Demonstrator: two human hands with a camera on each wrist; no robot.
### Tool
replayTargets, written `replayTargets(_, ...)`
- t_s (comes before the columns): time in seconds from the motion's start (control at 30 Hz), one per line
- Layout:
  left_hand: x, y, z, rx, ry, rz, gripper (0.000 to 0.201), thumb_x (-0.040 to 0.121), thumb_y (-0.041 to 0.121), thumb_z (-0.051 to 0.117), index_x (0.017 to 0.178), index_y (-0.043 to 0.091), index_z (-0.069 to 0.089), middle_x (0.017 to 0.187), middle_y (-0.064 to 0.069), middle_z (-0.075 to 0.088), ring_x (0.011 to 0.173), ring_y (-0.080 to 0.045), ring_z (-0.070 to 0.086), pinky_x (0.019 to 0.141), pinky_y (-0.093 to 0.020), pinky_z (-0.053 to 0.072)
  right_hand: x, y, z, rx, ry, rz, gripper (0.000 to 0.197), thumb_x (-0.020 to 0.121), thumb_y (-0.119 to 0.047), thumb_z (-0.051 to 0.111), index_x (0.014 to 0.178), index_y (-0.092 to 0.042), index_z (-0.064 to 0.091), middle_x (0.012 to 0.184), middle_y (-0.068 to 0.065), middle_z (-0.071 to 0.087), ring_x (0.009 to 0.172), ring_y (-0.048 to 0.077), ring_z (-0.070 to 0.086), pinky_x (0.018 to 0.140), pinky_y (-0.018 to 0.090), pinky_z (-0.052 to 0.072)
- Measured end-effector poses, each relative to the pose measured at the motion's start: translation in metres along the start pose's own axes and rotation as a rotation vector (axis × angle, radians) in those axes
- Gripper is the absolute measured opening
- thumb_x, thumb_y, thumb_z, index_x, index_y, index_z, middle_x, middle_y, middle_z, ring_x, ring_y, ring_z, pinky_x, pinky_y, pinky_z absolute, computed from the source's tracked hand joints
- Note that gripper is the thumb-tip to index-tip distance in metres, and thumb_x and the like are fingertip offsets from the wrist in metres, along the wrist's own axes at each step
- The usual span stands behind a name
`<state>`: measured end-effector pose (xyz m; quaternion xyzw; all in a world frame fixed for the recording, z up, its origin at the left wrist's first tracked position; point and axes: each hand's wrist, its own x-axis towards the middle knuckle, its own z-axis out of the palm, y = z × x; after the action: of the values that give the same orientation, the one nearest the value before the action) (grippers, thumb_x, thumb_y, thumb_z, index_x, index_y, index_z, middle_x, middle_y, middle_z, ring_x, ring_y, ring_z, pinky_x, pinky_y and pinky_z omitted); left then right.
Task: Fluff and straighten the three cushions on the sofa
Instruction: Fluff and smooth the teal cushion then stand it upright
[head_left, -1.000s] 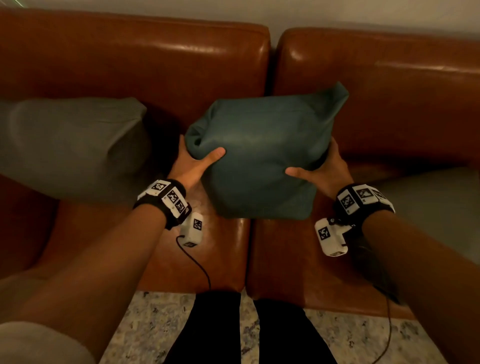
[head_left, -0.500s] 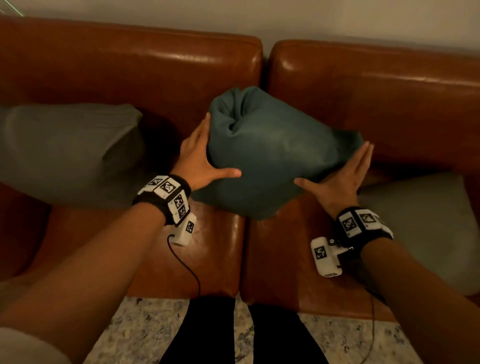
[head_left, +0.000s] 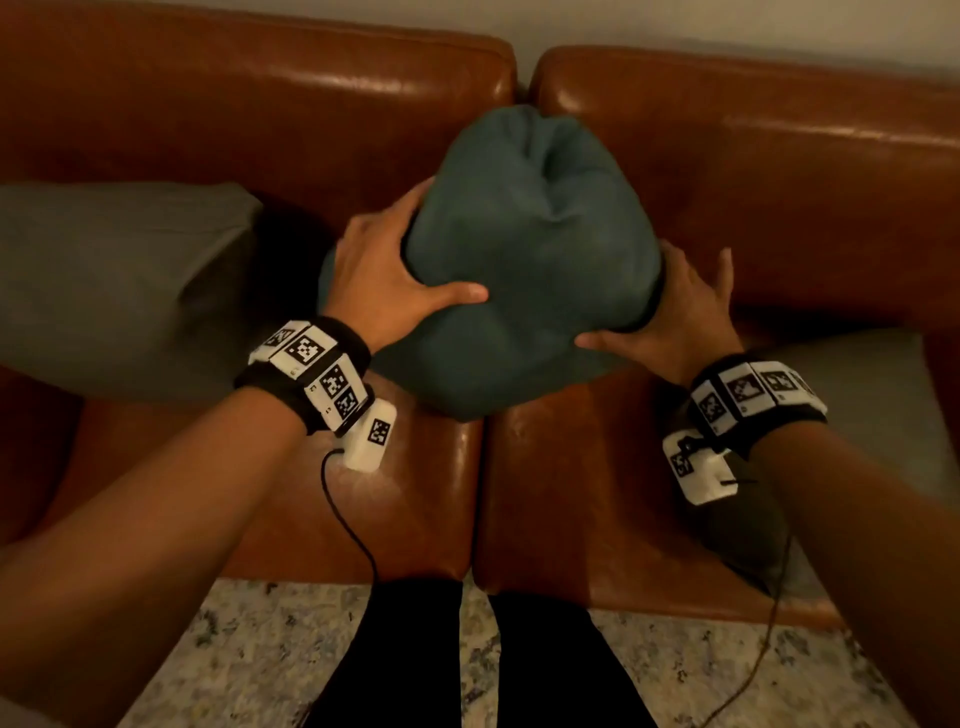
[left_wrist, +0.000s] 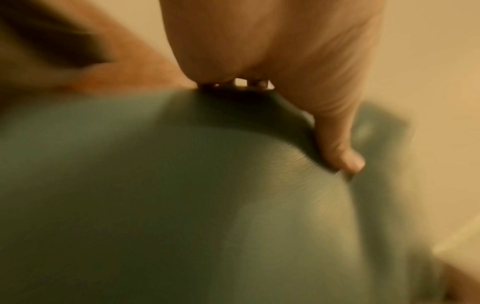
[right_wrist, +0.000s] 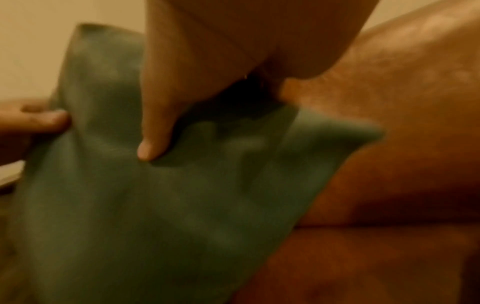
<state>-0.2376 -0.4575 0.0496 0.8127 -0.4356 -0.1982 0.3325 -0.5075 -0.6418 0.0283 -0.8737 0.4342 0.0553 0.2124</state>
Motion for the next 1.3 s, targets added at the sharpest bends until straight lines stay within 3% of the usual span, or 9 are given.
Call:
replayTargets(0.13,0.023,0.024,0.013,0.284,-0.152,0.163,0.107,0.064,0.077,0.078,0.156,0.040,0.038,0.160,0.012,0.042,0.143,-0.024,0.035,0.118,-0.042,0.023,-0.013,0.015,0.018,0.164,-0.253,0.143,0.141,0.051,-0.084,0.078,0.162,-0.021,0.017,0.162,0.002,0.040,0.152,0.026,0.034,0.127,0.057,0.001)
replayTargets(0.3,0.012,0.002,0.057,0.366,-0.408,0.299,0.078,0.094,0.065,0.057,0.160,0.030,0.034,0.169,0.004,0.028,0.158,-0.023,0.018,0.127,-0.046,0.014,-0.006,-0.007,0.020,0.721,-0.083,0.119,0.086,0.085,-0.043,0.082,0.156,-0.021,0.037,0.151,-0.004,0.042,0.141,0.014,0.043,0.117,0.032,0.036)
replayTargets(0.5,0.021,-0.008,0.013,0.287,0.049,-0.015,0.055,0.104,0.057,0.041,0.146,0.022,0.054,0.154,-0.006,0.051,0.146,-0.029,0.040,0.121,-0.045,0.026,0.041,-0.021,0.012,0.922,-0.198,0.368,0.023,0.095,-0.046,0.058,0.098,-0.027,0.070,0.112,0.000,0.069,0.114,0.024,0.064,0.109,0.051,0.047)
replayTargets(0.67,0.015,-0.036,-0.021,0.098,-0.100,-0.676,0.061,0.106,0.057,0.027,0.148,0.017,0.049,0.153,-0.016,0.048,0.142,-0.038,0.041,0.115,-0.046,0.030,0.047,-0.020,0.008,0.645,-0.290,0.232,0.054,0.092,-0.055,0.058,0.117,-0.007,0.067,0.120,0.018,0.069,0.111,0.036,0.066,0.103,0.056,0.050)
replayTargets(0.87,0.009,-0.025,-0.028,-0.336,0.049,-0.600,0.043,0.099,0.058,0.055,0.119,0.022,0.067,0.119,0.001,0.069,0.112,-0.021,0.064,0.102,-0.043,0.049,0.029,-0.016,-0.025,0.594,-0.100,0.158,0.028,0.100,-0.040,0.064,0.104,-0.015,0.053,0.114,0.012,0.067,0.109,0.034,0.064,0.094,0.055,0.052)
replayTargets(1.0,0.007,-0.036,-0.021,-0.440,-0.032,-0.674,0.056,0.088,0.069,0.056,0.112,0.021,0.071,0.114,-0.003,0.074,0.112,-0.024,0.069,0.104,-0.047,0.051,0.020,-0.012,-0.039,1.017,-0.125,0.439,0.032,0.105,-0.046,0.051,0.113,-0.016,0.061,0.113,0.003,0.068,0.105,0.027,0.067,0.090,0.045,0.055)
replayTargets(1.1,-0.005,-0.045,-0.002,-0.439,-0.135,-0.668,0.013,0.098,0.029,0.064,0.093,0.022,0.075,0.098,-0.004,0.076,0.106,-0.029,0.072,0.099,-0.043,0.056,0.015,-0.006,-0.031,0.982,-0.218,0.645,0.033,0.110,-0.032,0.041,0.123,-0.010,0.062,0.123,0.016,0.066,0.105,0.031,0.065,0.093,0.047,0.053)
replayTargets(1.2,-0.015,-0.044,0.007,-0.497,-0.122,-0.661,0.021,0.098,0.007,0.063,0.091,0.022,0.075,0.096,-0.002,0.077,0.099,-0.023,0.073,0.099,-0.042,0.057,0.013,0.006,-0.022,0.911,-0.364,0.640,0.032,0.108,-0.016,0.048,0.134,-0.003,0.060,0.137,0.022,0.063,0.125,0.041,0.060,0.108,0.051,0.049)
replayTargets(1.3,-0.020,-0.047,0.005,-0.490,-0.064,-0.646,0.020,0.097,0.002,0.063,0.099,0.019,0.073,0.098,-0.003,0.075,0.103,-0.026,0.072,0.101,-0.043,0.056,0.008,0.001,-0.029,0.897,-0.509,0.592,0.020,0.107,-0.005,0.048,0.121,-0.003,0.062,0.119,0.013,0.068,0.107,0.030,0.066,0.099,0.047,0.053)
